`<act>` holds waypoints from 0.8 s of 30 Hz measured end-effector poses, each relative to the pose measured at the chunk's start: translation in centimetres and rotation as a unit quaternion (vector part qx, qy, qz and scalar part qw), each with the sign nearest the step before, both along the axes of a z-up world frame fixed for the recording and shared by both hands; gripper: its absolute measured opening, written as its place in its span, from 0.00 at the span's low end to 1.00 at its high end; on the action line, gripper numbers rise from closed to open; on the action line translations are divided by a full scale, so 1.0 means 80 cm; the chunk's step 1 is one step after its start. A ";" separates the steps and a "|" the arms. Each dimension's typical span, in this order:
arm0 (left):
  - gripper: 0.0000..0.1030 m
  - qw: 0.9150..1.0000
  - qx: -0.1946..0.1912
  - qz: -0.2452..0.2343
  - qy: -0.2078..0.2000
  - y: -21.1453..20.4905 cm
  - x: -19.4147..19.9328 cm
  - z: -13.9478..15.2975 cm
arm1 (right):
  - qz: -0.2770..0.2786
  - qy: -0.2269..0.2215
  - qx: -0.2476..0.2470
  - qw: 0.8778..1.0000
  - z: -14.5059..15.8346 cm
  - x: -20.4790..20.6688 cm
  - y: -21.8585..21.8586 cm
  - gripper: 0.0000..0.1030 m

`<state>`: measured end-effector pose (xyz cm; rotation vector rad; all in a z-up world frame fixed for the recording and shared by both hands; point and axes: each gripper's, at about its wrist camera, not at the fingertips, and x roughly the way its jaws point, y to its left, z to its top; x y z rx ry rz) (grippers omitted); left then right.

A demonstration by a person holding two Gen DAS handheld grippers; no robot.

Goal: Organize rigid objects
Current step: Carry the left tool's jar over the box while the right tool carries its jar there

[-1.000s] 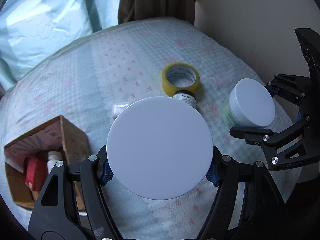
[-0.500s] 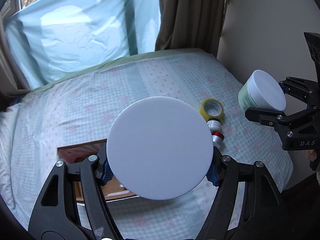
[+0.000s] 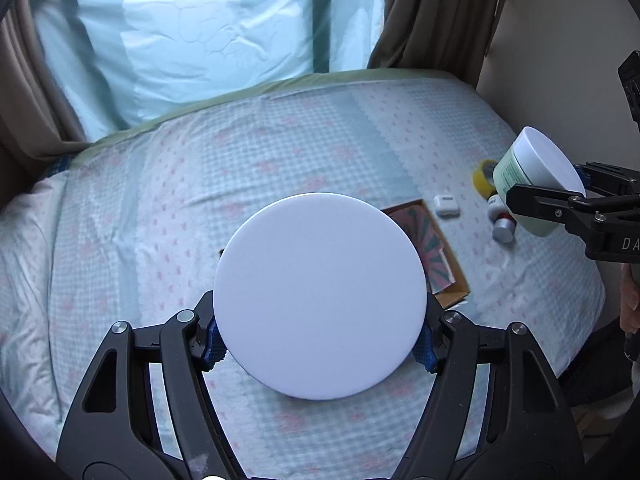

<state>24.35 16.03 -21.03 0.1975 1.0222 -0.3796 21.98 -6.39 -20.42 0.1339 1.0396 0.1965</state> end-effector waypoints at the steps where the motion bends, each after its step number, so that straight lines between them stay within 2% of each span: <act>1: 0.66 1.000 0.003 -0.002 0.005 0.007 0.005 -0.009 | -0.009 0.008 0.002 1.000 -0.009 0.004 0.007 0.65; 7: 0.66 0.999 0.009 -0.006 0.040 0.033 0.045 -0.073 | -0.053 0.059 0.000 0.997 -0.071 0.018 0.038 0.65; 14: 0.66 0.996 0.009 0.006 0.086 0.031 0.095 -0.161 | -0.079 0.107 -0.021 0.991 -0.149 0.037 0.045 0.65; 19: 0.66 0.993 0.022 0.009 0.118 0.018 0.123 -0.224 | -0.081 0.132 -0.034 0.987 -0.199 0.047 0.050 0.65; 24: 0.66 0.990 0.040 0.000 0.136 0.005 0.134 -0.253 | -0.066 0.147 -0.053 0.985 -0.228 0.052 0.059 0.65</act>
